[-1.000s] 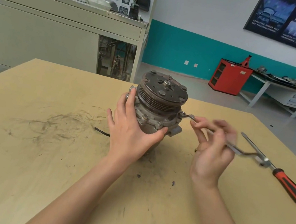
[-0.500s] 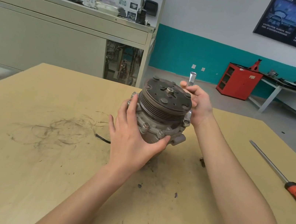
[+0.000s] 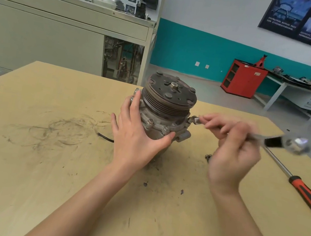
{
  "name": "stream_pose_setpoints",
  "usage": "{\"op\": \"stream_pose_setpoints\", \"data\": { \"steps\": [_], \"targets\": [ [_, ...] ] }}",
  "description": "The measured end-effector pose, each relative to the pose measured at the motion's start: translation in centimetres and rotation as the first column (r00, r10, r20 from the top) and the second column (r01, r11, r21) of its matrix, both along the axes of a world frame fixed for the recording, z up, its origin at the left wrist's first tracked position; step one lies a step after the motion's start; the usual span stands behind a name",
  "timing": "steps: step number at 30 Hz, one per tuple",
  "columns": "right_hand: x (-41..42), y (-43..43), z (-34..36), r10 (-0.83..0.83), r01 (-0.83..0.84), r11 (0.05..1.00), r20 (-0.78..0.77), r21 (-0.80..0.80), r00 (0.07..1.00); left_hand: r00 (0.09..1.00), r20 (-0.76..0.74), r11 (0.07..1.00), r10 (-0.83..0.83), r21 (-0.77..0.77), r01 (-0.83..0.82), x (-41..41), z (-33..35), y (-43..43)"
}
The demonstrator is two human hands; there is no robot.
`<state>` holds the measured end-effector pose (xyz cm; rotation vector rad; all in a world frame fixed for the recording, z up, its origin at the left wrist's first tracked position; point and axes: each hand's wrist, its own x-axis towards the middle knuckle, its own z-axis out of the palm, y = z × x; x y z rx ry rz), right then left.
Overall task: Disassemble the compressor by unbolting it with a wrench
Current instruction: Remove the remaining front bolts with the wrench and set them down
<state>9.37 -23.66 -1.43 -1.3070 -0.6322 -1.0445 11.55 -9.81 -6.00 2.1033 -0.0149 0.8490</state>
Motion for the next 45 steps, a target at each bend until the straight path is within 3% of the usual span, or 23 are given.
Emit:
{"op": "stream_pose_setpoints", "data": {
  "steps": [2,7,14,20,23,27,34,38,41,45],
  "targets": [
    [0.2,0.6,-0.8,0.011,0.006,0.99,0.121,-0.138,0.993,1.0,0.004,1.0,0.006,0.004,-0.006,0.0,0.0,0.0],
    [1.4,0.9,-1.8,-0.003,0.062,0.947,0.184,-0.316,0.983,1.0,0.012,1.0,0.007,-0.001,-0.007,-0.1,0.0,0.0],
    [0.4,0.8,-2.3,-0.11,0.147,0.904,0.114,-0.401,0.987,1.0,0.014,1.0,0.0,0.0,0.0,0.0,0.0,0.0],
    [0.0,1.3,-1.2,0.034,0.031,0.783,0.093,-0.622,0.995,1.0,0.018,0.999,-0.022,-0.045,0.023,0.0,-0.1,0.0],
    [-0.2,1.1,-1.6,-0.011,0.078,0.811,0.119,-0.579,0.993,1.0,0.017,0.999,-0.005,-0.038,0.006,0.0,-0.1,0.0],
    [-0.2,0.9,-1.7,-0.1,0.237,0.804,0.269,-0.545,0.958,1.0,0.024,1.0,-0.003,-0.031,0.004,0.1,-0.1,-0.1],
    [0.8,1.3,-1.9,-0.107,0.197,0.839,0.201,-0.507,0.974,1.0,0.019,0.999,-0.014,-0.032,0.014,0.0,0.0,0.0],
    [0.7,0.5,-1.8,-0.047,0.057,0.913,0.036,-0.404,0.998,1.0,0.011,0.999,-0.016,-0.028,0.016,0.0,-0.2,0.0],
    [1.0,-0.2,-2.0,0.113,-0.134,0.971,-0.117,-0.197,0.987,1.0,0.007,1.0,-0.018,-0.024,0.018,0.0,-0.1,0.0],
    [1.2,-1.0,-2.5,0.309,-0.302,0.951,-0.129,0.066,0.942,1.0,0.002,0.999,-0.025,-0.021,0.025,0.0,-0.1,0.1]
  ]
}}
